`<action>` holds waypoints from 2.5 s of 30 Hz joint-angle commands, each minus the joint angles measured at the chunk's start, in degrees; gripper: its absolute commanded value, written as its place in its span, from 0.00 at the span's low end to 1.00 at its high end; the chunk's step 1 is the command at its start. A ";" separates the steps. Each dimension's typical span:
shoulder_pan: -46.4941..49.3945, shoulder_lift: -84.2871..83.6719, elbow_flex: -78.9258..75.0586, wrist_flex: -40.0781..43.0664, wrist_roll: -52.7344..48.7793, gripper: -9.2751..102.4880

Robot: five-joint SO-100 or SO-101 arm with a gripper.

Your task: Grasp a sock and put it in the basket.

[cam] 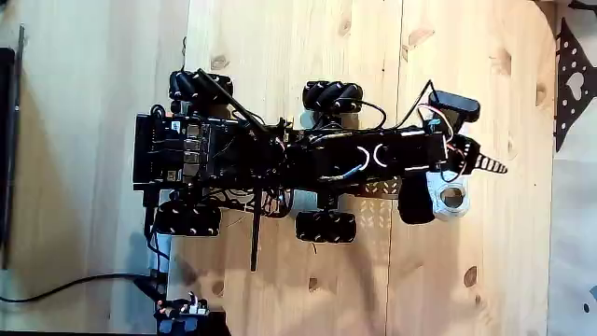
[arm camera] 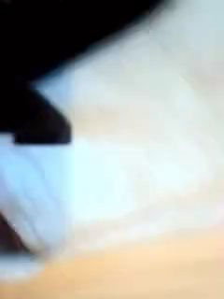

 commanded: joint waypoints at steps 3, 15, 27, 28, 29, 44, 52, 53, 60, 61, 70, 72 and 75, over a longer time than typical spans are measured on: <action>-1.32 -0.97 2.46 -7.21 0.62 0.53; -3.25 4.13 11.51 -23.99 0.62 0.41; 0.00 29.36 18.11 -18.37 -4.04 0.17; 0.62 31.11 18.72 -17.58 -5.98 0.16; 1.23 33.31 19.69 -16.79 -8.44 0.16; 7.03 40.17 24.70 -6.77 -21.80 0.11; 9.67 40.17 24.70 7.65 -21.97 0.10; 10.20 40.17 24.70 8.61 -21.97 0.10; 13.27 40.08 24.70 15.21 -21.97 0.10; 13.36 40.08 24.70 16.00 -21.97 0.10; 13.54 40.08 24.70 19.69 -21.97 0.10; 13.97 40.08 24.70 19.69 -21.97 0.10; 14.06 40.08 24.70 19.69 -21.97 0.10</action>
